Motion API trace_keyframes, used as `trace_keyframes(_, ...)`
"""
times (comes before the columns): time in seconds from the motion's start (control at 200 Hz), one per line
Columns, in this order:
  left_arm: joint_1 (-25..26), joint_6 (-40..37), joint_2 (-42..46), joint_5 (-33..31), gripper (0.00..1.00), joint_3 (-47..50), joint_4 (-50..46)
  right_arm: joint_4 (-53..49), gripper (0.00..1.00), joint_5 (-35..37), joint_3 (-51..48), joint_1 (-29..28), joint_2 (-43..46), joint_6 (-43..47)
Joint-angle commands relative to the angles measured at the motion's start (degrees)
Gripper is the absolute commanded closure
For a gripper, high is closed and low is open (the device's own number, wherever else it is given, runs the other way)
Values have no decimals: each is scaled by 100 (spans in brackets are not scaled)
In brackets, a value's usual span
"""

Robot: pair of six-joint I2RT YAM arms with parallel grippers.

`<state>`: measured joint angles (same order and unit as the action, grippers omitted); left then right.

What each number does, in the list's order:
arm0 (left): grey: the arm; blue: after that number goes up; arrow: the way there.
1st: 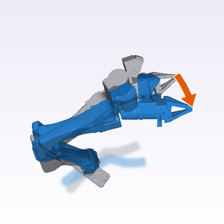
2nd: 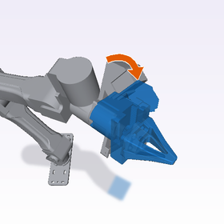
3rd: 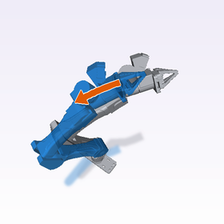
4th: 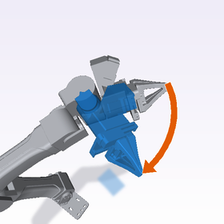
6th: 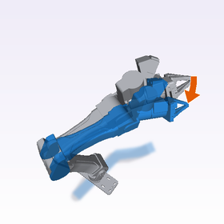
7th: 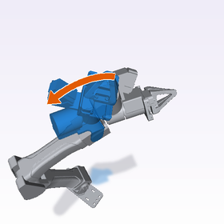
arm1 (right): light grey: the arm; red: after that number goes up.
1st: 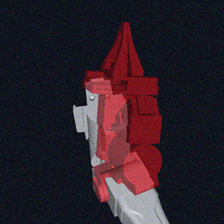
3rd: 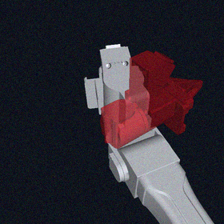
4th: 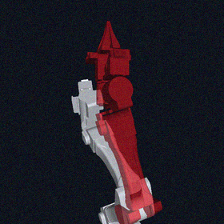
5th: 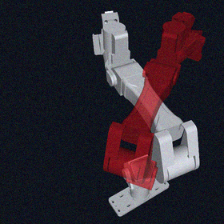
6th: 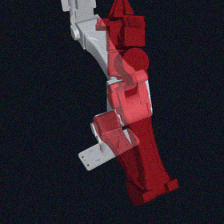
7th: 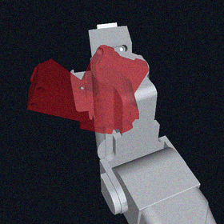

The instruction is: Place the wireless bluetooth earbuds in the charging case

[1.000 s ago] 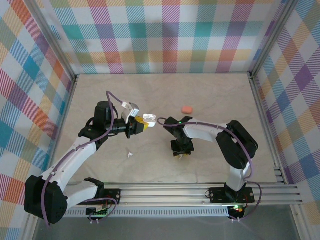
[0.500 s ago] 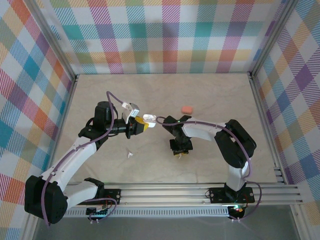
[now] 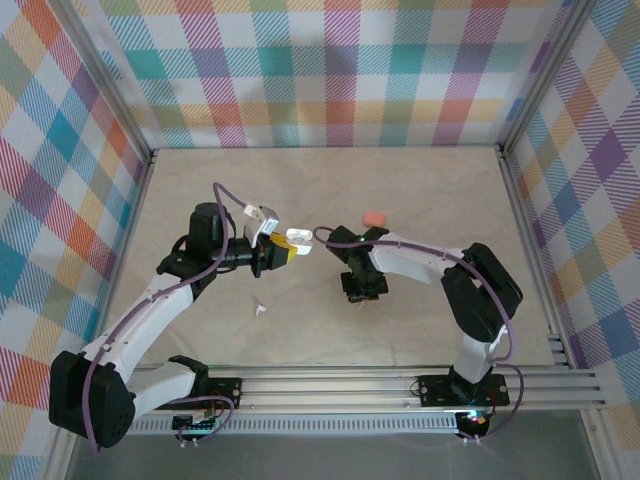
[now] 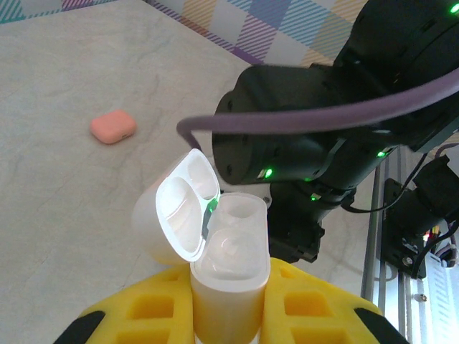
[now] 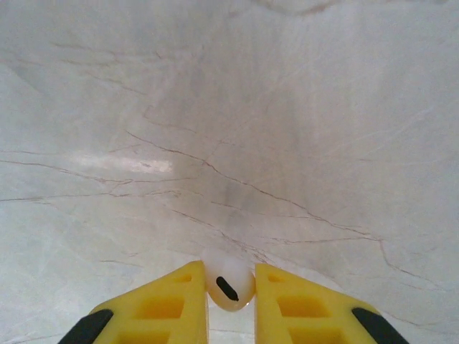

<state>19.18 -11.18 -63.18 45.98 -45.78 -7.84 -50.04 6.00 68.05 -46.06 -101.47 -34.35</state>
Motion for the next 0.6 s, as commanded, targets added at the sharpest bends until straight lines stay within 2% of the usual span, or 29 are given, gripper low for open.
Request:
trace_keyframes(0.0,-65,26,58,160,100,-71,66,-123,80,252,157,79,347,233)
trace_keyframes(0.205,-68,163,41,141,100,-20,244,-6,82,378,172,142,651,487)
trace_keyframes(0.595,-68,577,42,122,100,255,1085,285,85,1095,547,185,1638,1338)
